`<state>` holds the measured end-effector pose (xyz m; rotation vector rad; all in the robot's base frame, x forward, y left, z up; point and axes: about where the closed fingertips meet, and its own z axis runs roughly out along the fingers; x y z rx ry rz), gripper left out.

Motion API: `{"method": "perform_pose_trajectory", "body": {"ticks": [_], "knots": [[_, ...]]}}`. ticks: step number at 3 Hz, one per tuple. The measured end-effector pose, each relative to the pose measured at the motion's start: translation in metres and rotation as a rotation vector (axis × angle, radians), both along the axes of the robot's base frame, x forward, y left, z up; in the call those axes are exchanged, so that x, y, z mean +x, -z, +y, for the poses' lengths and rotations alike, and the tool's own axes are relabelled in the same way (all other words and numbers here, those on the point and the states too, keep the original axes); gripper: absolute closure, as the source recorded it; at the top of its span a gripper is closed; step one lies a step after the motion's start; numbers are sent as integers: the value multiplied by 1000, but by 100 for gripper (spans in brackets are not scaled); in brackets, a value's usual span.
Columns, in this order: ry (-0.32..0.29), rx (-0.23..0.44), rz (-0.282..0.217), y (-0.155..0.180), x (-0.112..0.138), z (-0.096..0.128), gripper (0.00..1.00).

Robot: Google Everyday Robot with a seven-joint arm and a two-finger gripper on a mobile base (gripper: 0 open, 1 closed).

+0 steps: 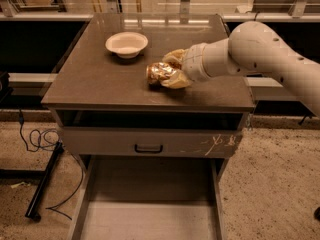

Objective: Pick orange can from middle drawer and place on counter

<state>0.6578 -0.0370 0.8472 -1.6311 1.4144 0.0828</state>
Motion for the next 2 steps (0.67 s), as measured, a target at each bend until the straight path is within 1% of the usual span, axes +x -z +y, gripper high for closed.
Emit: {"method": "perform_pose_trajectory", "body": {"ticks": [1,2], "knots": [[0,0,0,0,0,0,81],[0,0,0,0,0,0,50]]}}
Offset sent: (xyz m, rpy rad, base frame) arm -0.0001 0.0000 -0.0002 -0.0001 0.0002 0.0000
